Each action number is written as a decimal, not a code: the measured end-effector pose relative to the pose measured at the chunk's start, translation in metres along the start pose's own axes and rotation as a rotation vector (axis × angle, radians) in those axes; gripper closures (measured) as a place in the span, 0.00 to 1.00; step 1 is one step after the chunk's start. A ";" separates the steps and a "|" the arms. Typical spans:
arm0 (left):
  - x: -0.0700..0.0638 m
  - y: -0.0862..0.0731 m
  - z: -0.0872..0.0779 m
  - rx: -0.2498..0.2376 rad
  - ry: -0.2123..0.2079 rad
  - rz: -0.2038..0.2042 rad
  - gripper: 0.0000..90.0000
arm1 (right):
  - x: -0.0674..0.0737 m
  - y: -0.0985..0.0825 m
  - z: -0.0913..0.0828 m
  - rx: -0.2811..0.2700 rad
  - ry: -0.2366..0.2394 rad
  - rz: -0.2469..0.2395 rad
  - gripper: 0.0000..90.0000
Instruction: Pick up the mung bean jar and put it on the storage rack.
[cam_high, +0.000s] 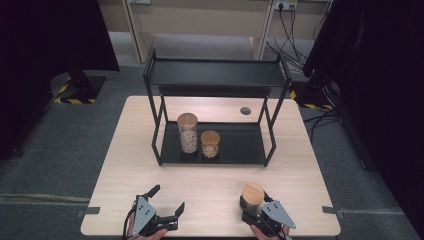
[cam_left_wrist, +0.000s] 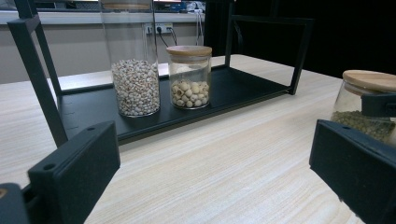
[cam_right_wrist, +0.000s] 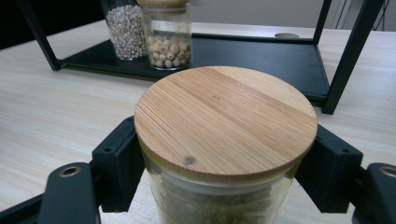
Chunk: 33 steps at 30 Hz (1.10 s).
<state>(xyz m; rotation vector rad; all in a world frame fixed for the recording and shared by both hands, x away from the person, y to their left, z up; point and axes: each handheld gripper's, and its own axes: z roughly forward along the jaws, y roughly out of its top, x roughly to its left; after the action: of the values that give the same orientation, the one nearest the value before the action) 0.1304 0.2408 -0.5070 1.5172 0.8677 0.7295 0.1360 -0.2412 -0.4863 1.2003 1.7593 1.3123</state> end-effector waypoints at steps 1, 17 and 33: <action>0.000 0.000 0.000 0.000 0.000 0.000 0.01 | 0.000 0.000 -0.001 -0.007 0.001 -0.001 0.28; 0.000 0.000 0.000 0.001 0.003 -0.001 0.01 | 0.000 0.011 0.003 -0.048 0.026 -0.031 0.28; 0.000 0.000 0.000 0.001 0.004 -0.003 0.01 | -0.006 0.034 0.016 -0.075 0.038 -0.031 0.28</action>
<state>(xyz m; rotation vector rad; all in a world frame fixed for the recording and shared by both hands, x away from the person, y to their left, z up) 0.1305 0.2412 -0.5073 1.5153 0.8738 0.7302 0.1626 -0.2379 -0.4589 1.1093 1.7327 1.3787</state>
